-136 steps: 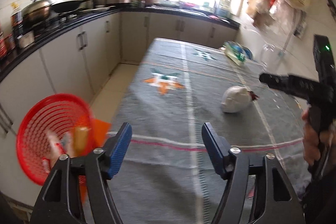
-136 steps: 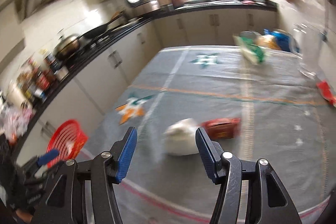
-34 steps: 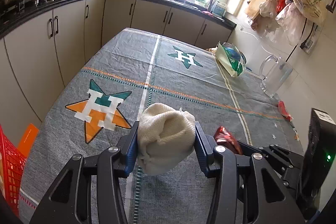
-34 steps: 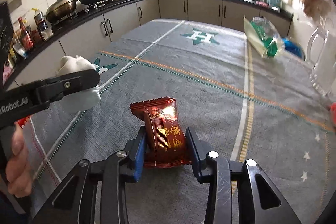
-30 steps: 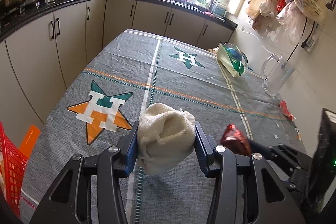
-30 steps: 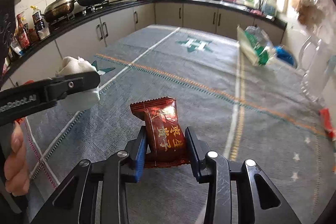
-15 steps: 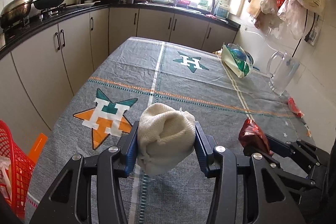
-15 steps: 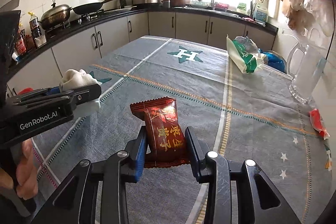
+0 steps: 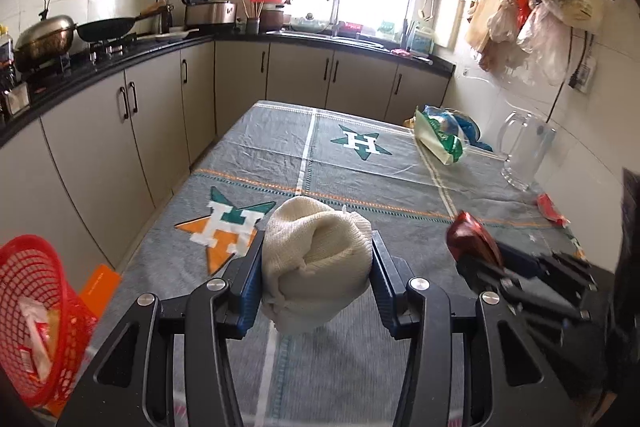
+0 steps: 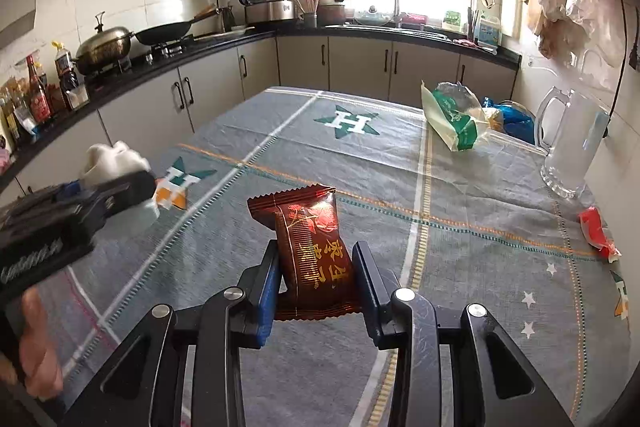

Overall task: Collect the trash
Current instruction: 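Carry the white cloth and red packet toward the red basket with both tools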

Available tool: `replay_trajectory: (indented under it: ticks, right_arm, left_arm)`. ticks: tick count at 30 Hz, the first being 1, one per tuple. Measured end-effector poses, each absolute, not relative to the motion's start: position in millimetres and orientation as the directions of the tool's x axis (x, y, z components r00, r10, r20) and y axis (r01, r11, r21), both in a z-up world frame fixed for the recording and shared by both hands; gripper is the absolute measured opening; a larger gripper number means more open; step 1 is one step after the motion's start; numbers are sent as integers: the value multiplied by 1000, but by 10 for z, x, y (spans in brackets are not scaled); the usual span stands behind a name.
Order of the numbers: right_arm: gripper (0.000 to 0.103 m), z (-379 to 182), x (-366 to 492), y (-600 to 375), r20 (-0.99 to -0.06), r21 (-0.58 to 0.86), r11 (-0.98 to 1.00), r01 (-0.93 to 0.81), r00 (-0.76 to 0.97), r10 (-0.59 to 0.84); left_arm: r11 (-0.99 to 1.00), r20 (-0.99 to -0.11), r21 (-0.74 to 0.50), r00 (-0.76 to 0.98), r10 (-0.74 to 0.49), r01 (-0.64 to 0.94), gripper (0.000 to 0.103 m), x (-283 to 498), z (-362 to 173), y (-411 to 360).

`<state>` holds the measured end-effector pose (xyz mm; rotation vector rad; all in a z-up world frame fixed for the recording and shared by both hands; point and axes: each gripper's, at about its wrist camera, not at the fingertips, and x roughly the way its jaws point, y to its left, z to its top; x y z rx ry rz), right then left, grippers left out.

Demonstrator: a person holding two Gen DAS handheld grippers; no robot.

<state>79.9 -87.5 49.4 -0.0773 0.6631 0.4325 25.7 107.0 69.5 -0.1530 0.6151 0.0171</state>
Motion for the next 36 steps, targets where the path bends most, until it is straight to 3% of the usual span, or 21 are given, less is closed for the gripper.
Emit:
replay_trajectory:
  ticks: [13, 25, 36]
  right_arm:
    - [39, 691, 327, -580, -594, 79, 885, -460, 691, 412]
    - [39, 847, -72, 206, -593, 25, 809, -587, 643, 485]
    - [39, 769, -255, 991, -631, -20, 726, -687, 572, 524]
  left_arm:
    - [981, -533, -170, 846, -8, -98, 46, -670, 896, 1556]
    - [942, -509, -238, 857, 85, -235, 47, -1246, 860, 2457]
    - [886, -544, -263, 817, 190, -381, 47, -1659, 581, 3381]
